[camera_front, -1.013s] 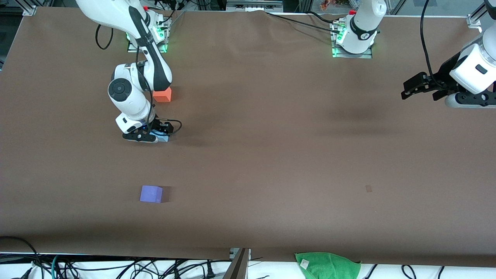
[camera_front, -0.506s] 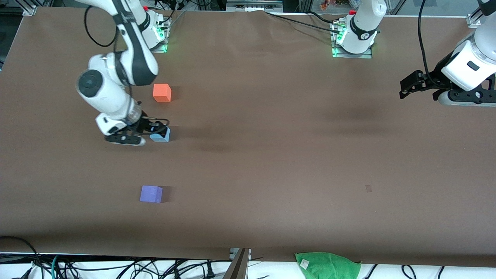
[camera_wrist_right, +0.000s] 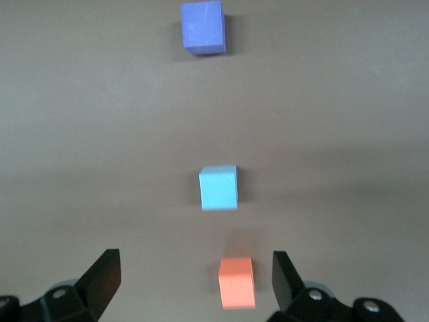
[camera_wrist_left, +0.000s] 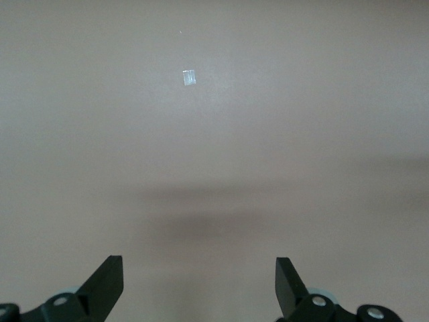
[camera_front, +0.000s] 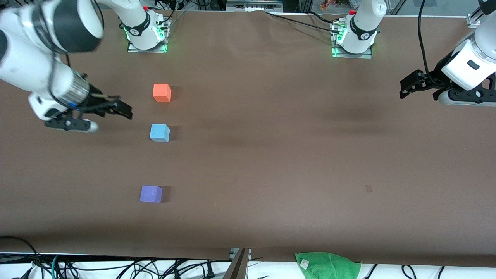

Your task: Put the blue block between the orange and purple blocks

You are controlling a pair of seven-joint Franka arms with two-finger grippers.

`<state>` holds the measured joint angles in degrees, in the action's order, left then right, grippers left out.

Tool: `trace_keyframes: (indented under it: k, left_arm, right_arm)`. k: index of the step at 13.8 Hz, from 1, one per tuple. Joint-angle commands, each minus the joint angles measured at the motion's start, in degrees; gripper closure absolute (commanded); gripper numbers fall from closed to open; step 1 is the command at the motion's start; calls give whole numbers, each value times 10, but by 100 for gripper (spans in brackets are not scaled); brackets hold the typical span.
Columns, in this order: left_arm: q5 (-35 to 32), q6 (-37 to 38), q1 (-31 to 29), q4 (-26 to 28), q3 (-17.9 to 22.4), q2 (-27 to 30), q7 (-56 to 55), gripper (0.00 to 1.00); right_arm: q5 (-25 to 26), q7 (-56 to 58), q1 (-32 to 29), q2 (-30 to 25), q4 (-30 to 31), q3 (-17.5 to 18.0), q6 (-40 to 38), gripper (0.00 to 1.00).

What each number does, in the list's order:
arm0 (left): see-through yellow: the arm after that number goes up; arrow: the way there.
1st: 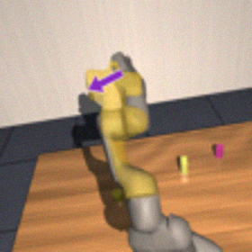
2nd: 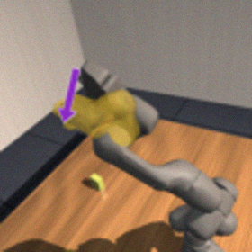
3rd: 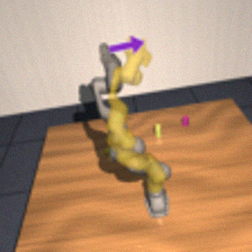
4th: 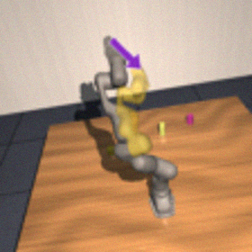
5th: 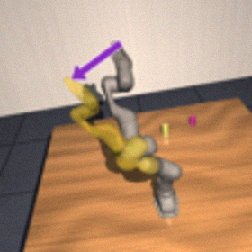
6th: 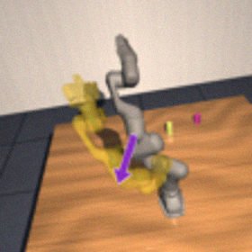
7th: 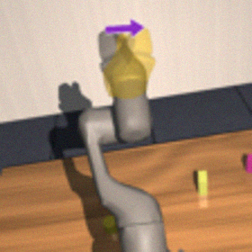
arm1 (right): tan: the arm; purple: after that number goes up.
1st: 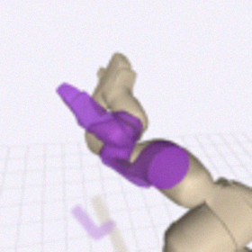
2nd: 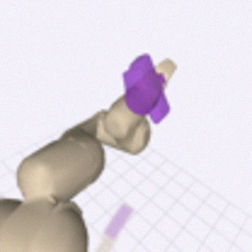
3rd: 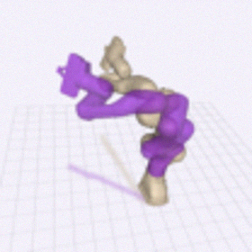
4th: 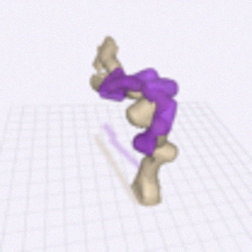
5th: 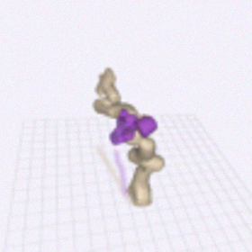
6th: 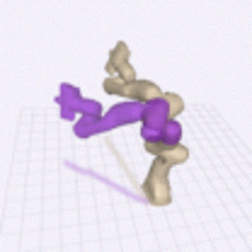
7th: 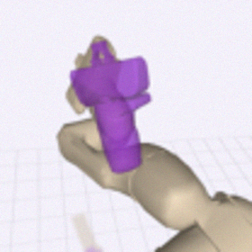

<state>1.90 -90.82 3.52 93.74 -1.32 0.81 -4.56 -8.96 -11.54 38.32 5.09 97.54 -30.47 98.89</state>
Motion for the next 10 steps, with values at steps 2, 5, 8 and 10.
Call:
trace_keyframes:
  k: [2, 5, 8, 10]
  left_arm:
    - [-14, 13, 1, -18, -1, -5, 10, 0]
    - [-14, 13, 0, -18, -1, -6, 10, 0]
    - [-14, 14, 0, -17, -1, -5, 10, 0]
    - [-14, 14, 0, -17, -1, -5, 10, 0]
  right_arm:
    - [43, 15, 0, -53, -11, -2, -55, 0]
    - [52, 29, -39, -57, -16, 32, -73, 0]
    - [54, 56, -204, -56, -18, 186, -73, 0]
    - [70, 56, -296, -52, -19, 277, -72, 0]
